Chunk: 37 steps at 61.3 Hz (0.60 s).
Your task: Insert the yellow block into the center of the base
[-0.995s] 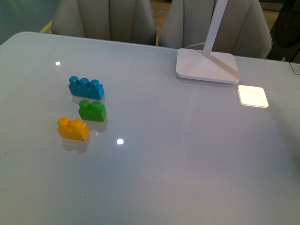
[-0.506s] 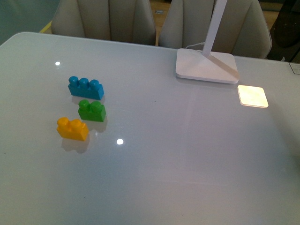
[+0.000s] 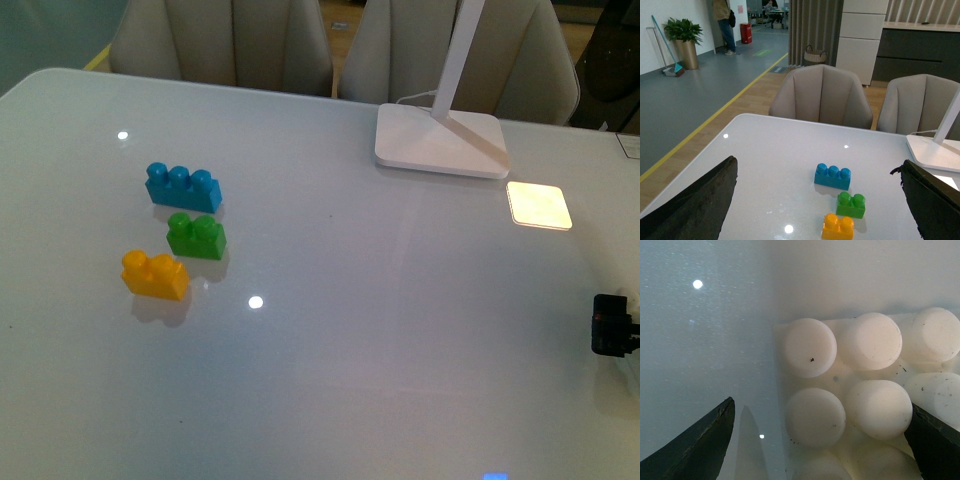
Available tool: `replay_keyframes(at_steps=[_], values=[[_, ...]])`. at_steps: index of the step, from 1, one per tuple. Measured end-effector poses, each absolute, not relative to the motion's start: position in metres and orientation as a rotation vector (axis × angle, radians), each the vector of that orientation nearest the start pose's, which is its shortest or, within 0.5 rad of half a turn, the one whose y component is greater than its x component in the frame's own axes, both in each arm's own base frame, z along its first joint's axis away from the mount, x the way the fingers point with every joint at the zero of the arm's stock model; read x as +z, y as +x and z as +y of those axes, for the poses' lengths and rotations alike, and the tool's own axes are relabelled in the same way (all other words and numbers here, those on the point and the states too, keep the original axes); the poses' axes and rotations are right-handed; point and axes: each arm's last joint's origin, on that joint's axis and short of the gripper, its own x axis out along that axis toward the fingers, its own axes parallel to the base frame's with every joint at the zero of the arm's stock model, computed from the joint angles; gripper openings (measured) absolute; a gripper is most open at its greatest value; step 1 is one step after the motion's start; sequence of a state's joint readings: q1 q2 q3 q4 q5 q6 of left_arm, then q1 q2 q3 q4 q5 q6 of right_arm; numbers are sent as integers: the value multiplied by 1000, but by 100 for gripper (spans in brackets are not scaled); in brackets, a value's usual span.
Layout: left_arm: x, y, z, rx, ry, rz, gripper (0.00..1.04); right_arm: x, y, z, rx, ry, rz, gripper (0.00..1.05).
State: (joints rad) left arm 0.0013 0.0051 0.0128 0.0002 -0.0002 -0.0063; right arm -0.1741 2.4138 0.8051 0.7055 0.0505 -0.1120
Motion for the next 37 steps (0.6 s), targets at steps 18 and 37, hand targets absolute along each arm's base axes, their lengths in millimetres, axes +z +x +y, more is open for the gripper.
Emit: replay_keyframes(at_steps=[18,37], values=[[167,97,0,2,-6,-8,97,-38,349,-12,-74,-96,947,96],[167,97,0,2,-6,-8,97,-34,378,30,-18,-151,950,96]])
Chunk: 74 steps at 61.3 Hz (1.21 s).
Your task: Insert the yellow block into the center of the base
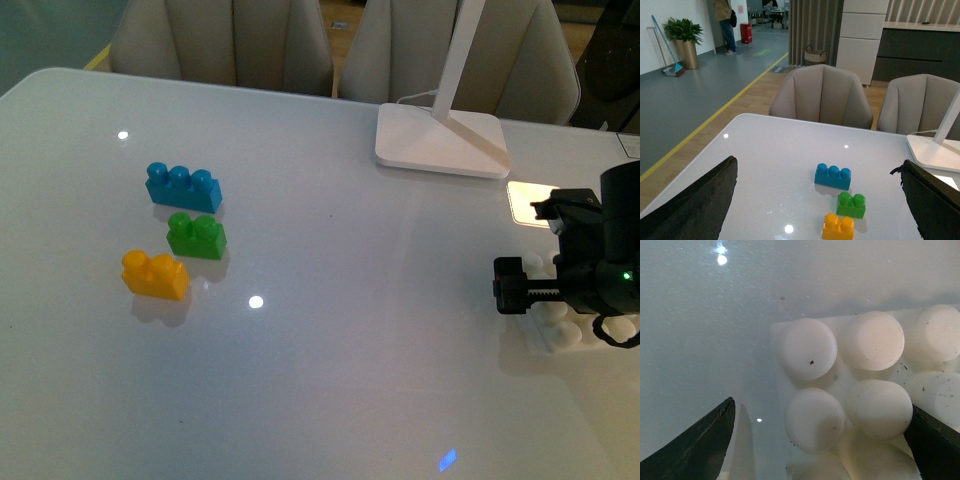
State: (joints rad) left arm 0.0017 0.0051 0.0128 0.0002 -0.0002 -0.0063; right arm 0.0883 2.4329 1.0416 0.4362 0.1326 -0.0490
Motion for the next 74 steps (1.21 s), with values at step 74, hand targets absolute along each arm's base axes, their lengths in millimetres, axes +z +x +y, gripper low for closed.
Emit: replay_keyframes(at_steps=[74], values=[[168,97,0,2,-6,-8,97,-22,394,127,477,-689,1041,96]])
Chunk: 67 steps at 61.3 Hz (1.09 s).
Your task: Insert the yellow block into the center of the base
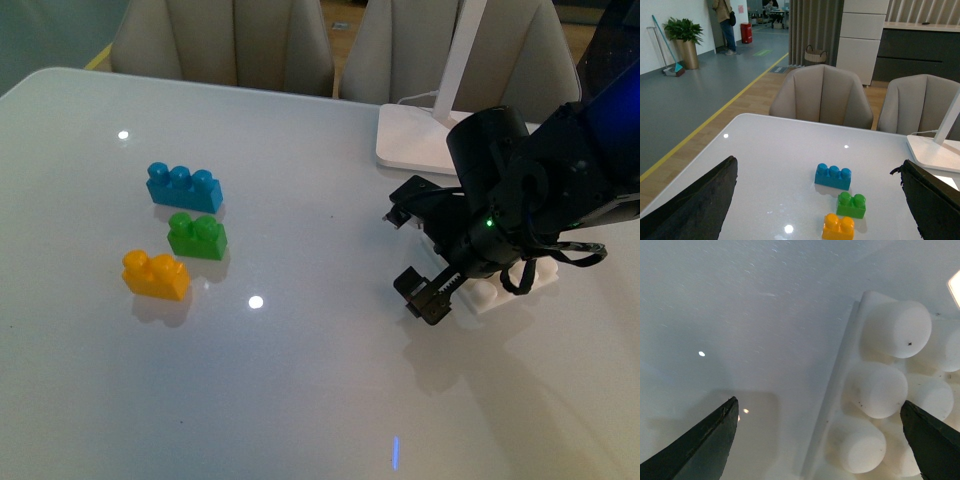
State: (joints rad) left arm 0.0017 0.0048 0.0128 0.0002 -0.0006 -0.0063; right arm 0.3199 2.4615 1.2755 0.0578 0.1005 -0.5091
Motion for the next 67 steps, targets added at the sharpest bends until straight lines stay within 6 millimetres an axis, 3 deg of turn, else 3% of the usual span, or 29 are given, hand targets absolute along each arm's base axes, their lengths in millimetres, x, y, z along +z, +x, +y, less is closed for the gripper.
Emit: replay_keyframes(at_steps=[33,67], values=[[167,97,0,2,-6,-8,97,-30,378,183,640,-615,1019,96],[167,97,0,2,-6,-8,97,-35,366,236,1023,-837,847,96]])
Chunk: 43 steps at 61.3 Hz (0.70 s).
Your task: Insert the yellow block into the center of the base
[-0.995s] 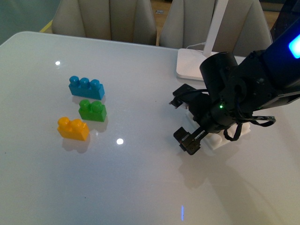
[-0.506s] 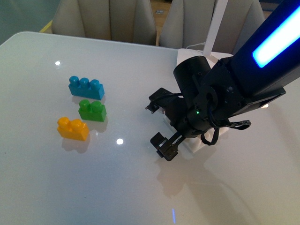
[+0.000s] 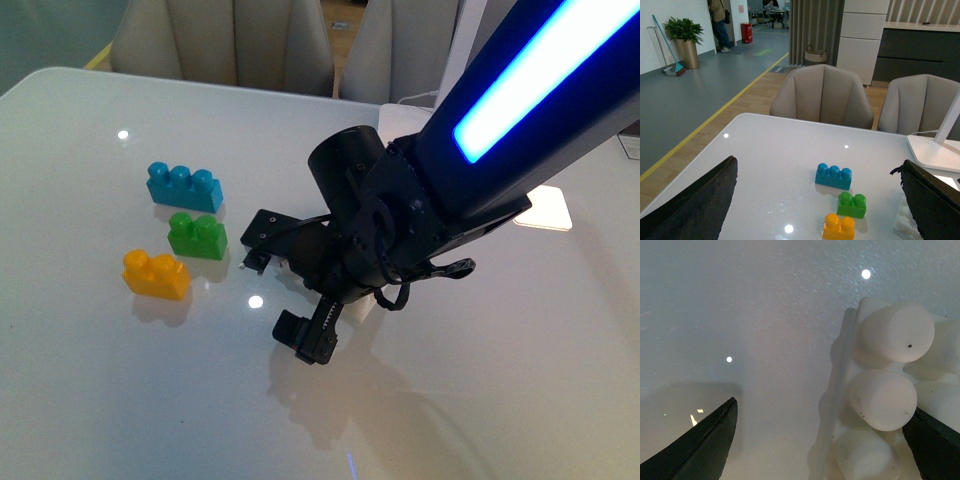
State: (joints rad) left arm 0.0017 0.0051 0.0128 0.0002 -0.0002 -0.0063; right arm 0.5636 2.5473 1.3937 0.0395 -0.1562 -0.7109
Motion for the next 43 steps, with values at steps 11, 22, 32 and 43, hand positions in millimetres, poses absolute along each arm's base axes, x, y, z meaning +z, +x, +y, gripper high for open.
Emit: replay_keyframes(at_steps=[11,22,32,43], values=[[167,97,0,2,-6,-8,97,-37,359,242,1106,-883,807,96],[167,97,0,2,-6,-8,97,-39,351,243,1183,-917,777,96],[167,97,0,2,-6,-8,97,-39,346,242,1217,-932,752,96],[167,97,0,2,-6,-8,97,-38,351,240,1192,-898,722,96]])
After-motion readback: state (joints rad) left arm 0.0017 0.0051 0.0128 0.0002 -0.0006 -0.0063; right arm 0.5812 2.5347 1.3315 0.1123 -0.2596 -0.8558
